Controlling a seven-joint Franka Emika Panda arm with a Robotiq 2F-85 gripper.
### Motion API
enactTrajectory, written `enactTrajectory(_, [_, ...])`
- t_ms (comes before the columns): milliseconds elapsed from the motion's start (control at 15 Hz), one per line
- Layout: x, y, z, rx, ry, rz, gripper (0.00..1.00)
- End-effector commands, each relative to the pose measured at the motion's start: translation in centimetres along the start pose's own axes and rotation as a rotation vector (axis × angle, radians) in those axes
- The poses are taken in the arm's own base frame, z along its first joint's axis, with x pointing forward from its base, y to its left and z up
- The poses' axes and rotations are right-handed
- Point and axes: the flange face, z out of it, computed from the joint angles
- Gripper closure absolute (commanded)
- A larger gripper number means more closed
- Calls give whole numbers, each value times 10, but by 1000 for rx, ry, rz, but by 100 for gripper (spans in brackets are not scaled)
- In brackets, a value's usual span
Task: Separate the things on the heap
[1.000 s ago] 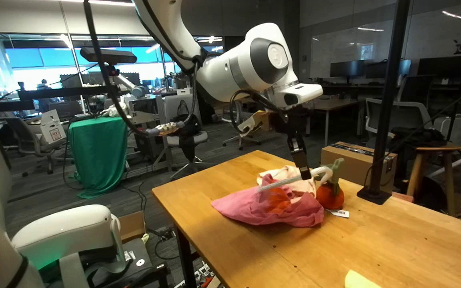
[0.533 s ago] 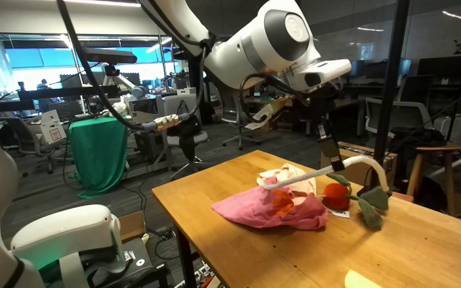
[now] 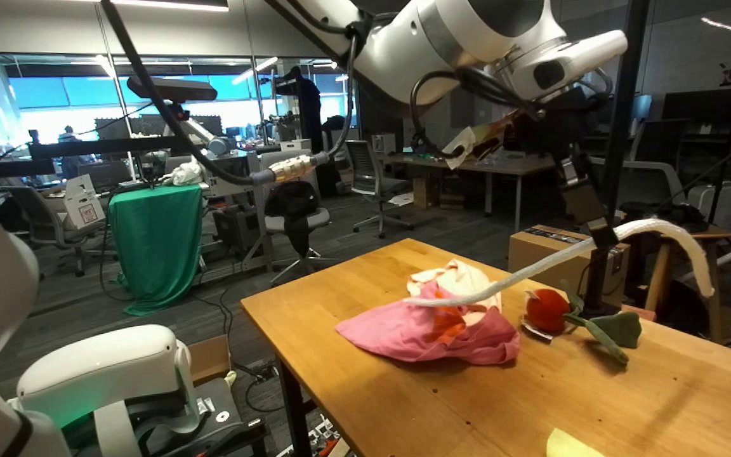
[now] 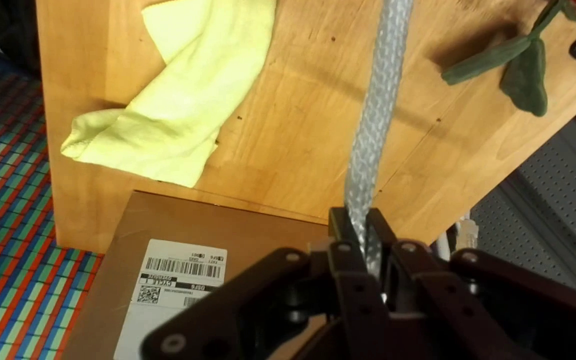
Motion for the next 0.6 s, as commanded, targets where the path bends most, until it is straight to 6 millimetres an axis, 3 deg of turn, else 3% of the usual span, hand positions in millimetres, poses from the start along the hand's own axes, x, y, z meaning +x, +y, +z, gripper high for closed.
enactTrajectory(0, [36,-1,-16,-24,41,76,92])
enactTrajectory(533, [88,9,-40,-22,75,244,92])
